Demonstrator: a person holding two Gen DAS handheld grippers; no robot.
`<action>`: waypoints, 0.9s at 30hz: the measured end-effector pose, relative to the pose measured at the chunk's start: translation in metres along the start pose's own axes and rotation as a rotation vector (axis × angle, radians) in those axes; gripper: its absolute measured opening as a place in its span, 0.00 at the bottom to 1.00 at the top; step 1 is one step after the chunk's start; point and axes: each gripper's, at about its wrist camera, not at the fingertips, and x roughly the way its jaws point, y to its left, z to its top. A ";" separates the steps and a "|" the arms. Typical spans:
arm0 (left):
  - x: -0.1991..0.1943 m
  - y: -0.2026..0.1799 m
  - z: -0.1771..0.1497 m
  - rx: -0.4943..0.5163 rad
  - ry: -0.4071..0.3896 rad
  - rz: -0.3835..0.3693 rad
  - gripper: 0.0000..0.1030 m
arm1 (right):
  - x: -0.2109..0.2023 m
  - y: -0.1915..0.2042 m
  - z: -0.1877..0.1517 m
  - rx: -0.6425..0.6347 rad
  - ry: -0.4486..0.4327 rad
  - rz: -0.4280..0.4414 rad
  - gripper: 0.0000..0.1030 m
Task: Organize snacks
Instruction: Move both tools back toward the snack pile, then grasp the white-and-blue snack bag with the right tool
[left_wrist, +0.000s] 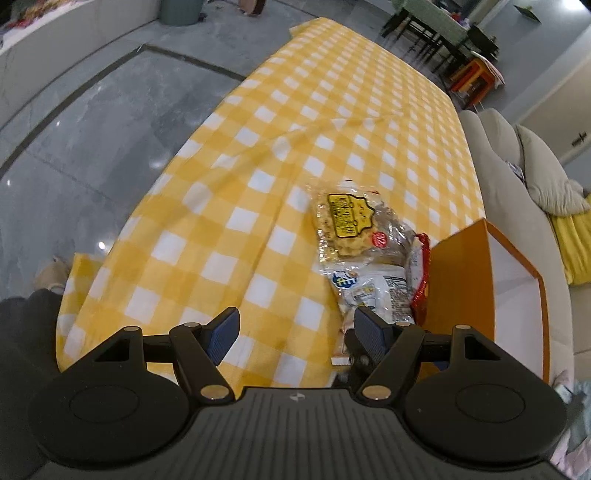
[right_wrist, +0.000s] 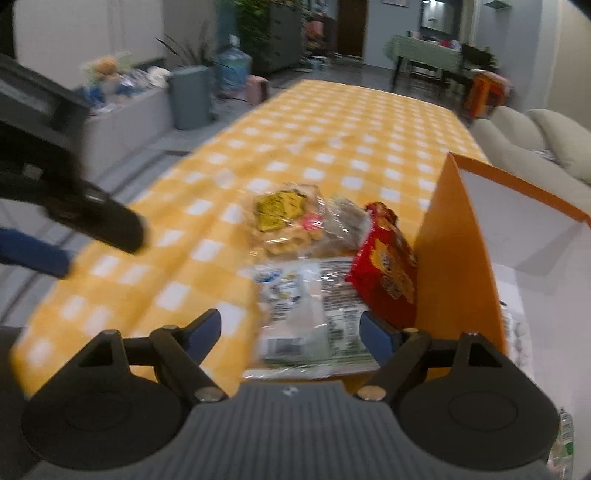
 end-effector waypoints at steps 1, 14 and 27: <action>0.001 0.004 0.001 -0.009 0.004 0.003 0.81 | 0.007 0.002 0.000 0.005 0.009 -0.030 0.78; 0.008 0.026 0.007 -0.079 0.020 0.047 0.81 | 0.024 -0.008 -0.004 -0.053 0.074 0.046 0.65; 0.015 0.018 0.006 -0.055 0.033 0.092 0.81 | 0.000 0.010 -0.014 -0.185 0.025 0.262 0.93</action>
